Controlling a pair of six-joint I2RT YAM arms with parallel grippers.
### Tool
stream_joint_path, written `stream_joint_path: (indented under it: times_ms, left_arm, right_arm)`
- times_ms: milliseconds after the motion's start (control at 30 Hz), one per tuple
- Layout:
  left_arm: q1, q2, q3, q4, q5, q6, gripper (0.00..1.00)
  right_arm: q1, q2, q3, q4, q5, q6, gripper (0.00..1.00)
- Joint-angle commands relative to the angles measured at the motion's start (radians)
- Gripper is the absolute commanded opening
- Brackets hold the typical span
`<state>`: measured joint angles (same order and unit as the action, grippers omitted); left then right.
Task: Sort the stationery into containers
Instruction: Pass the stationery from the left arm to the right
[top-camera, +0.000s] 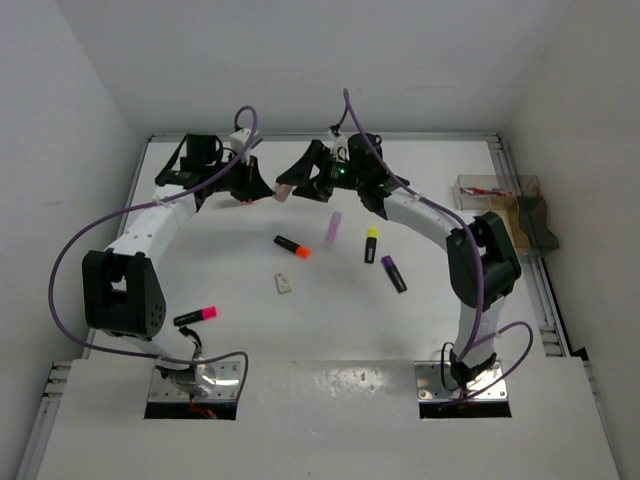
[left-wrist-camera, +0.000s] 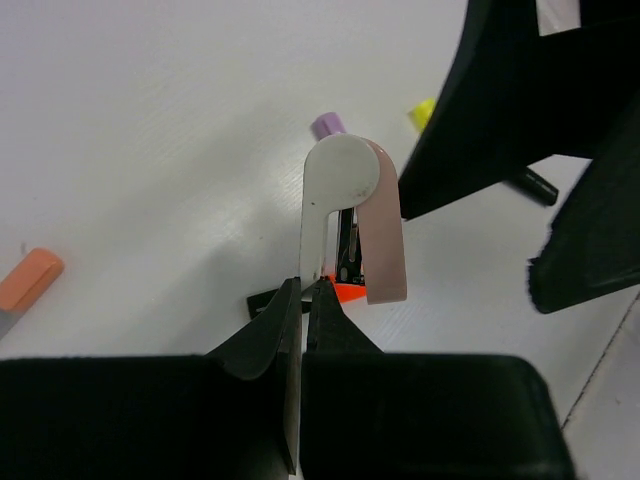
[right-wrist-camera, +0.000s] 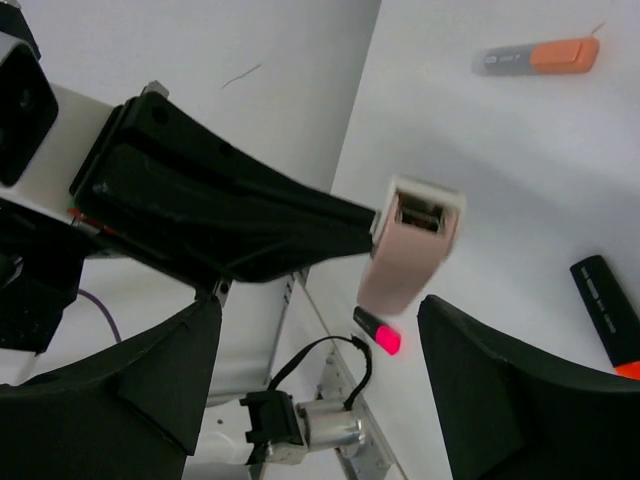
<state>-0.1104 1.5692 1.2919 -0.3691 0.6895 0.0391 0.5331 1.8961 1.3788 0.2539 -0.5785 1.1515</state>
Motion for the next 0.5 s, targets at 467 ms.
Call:
stream_joint_path:
  times_ms: [467]
  left_arm:
    - [-0.048, -0.061, 0.057, 0.064, 0.025, -0.114, 0.0]
  right_arm:
    - [0.008, 0.004, 0.083, -0.124, 0.103, -0.116, 0.61]
